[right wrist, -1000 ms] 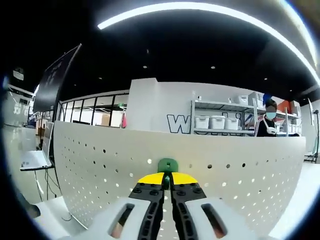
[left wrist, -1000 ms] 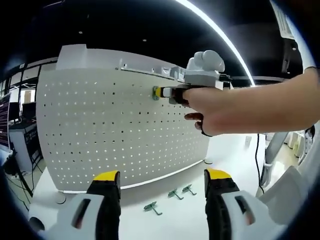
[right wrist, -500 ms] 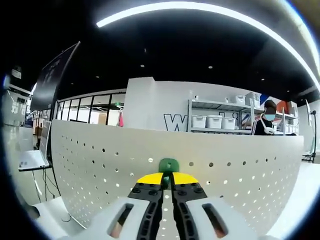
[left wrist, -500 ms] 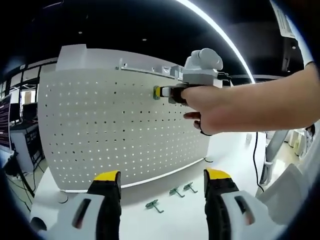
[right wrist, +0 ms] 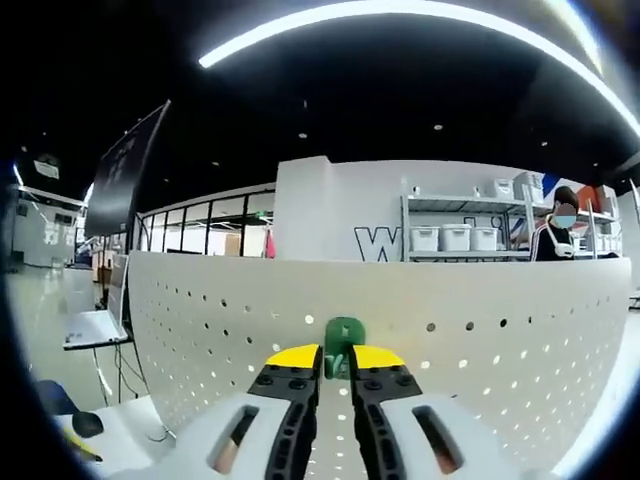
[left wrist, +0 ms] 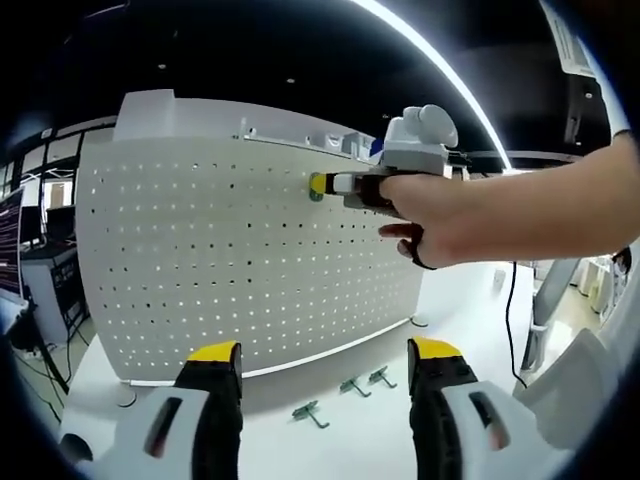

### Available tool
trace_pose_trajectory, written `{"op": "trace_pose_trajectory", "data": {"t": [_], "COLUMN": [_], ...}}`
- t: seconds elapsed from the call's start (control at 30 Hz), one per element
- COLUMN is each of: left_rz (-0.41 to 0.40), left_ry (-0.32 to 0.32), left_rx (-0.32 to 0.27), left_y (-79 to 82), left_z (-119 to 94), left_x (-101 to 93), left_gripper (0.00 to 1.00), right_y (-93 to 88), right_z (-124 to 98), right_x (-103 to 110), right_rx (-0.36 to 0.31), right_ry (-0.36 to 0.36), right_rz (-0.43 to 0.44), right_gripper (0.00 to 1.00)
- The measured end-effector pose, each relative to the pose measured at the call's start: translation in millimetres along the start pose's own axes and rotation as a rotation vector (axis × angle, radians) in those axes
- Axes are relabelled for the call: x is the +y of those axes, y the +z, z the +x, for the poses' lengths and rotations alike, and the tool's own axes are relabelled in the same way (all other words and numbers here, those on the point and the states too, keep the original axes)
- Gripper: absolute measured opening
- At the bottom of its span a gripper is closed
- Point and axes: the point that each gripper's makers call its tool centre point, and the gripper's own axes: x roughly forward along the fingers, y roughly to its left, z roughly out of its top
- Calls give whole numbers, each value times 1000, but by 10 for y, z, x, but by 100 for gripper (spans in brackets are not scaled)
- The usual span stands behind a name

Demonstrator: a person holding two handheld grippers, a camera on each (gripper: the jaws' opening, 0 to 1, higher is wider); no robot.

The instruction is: Insert the hook assembly into the mounting plate slot until the hook locks in place.

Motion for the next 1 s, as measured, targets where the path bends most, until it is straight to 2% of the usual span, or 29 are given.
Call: {"op": "trace_pose_trajectory", "data": {"t": [0.3, 0.53, 0.67, 0.77, 0.93, 1.0], "left_rz": [0, 4, 6, 5, 23, 19], "left_ry": [2, 0, 0, 5, 0, 3], "left_rx": [-2, -2, -1, 0, 5, 3], "left_y": [14, 20, 22, 18, 6, 9], "left_z": [13, 21, 13, 5, 8, 15], "left_x": [10, 10, 7, 10, -2, 0], "left_gripper": [69, 69, 69, 69, 70, 70], "right_y": [6, 2, -14, -48, -98, -108], "right_z": [-26, -28, -52, -114, -234, -293], "right_x": [84, 83, 91, 60, 13, 4], "right_rx": [-27, -21, -14, -14, -9, -14], "right_ry": [131, 159, 181, 210, 254, 275], "right_rz": [17, 17, 16, 1, -45, -29], "right_gripper": [22, 21, 24, 30, 31, 32]}}
